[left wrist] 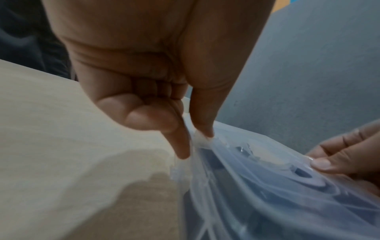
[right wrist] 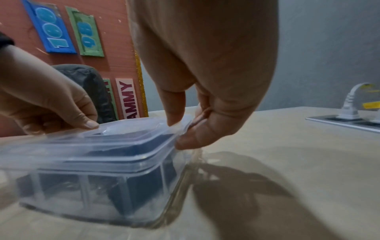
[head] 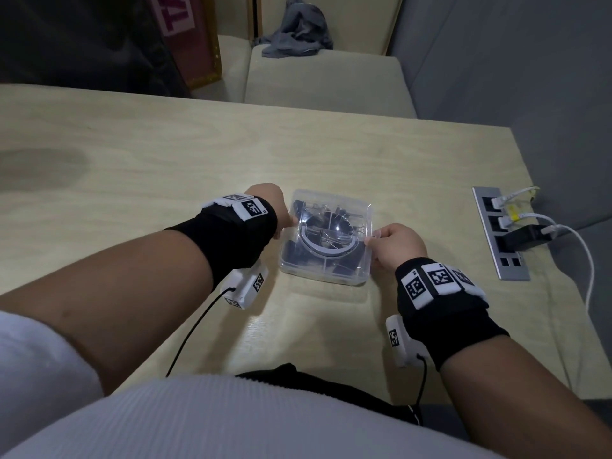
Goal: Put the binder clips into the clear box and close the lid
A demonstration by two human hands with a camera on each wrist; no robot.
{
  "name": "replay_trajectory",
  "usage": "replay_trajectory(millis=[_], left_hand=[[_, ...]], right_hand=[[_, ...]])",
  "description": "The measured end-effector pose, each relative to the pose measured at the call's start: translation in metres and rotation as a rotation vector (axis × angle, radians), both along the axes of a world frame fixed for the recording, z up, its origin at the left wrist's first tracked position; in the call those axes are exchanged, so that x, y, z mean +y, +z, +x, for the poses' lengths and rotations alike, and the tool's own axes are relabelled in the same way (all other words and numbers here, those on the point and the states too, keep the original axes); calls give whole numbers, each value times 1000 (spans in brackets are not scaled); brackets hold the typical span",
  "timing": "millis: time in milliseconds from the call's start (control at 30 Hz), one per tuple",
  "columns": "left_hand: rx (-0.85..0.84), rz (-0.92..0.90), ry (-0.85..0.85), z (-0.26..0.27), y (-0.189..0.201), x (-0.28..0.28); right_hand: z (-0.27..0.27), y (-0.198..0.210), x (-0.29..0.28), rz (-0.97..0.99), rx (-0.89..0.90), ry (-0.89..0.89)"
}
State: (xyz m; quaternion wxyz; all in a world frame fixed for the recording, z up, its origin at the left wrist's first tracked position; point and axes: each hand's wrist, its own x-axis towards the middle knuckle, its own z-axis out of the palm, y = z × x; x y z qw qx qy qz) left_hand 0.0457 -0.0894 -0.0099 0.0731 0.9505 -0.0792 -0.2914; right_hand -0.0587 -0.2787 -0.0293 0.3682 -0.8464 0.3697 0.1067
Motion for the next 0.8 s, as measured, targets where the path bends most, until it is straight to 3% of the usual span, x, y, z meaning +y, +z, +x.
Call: replay_trajectory(millis=[300, 500, 800], left_hand=[[-111, 73, -100, -1, -3, -4], [-153, 22, -107, -7, -3, 0], [-168, -102, 63, -25, -7, 25]], right_hand=[[10, 2, 7, -333, 131, 127], [4, 8, 7, -289, 99, 118], [-23, 38, -9, -182, -6, 230]])
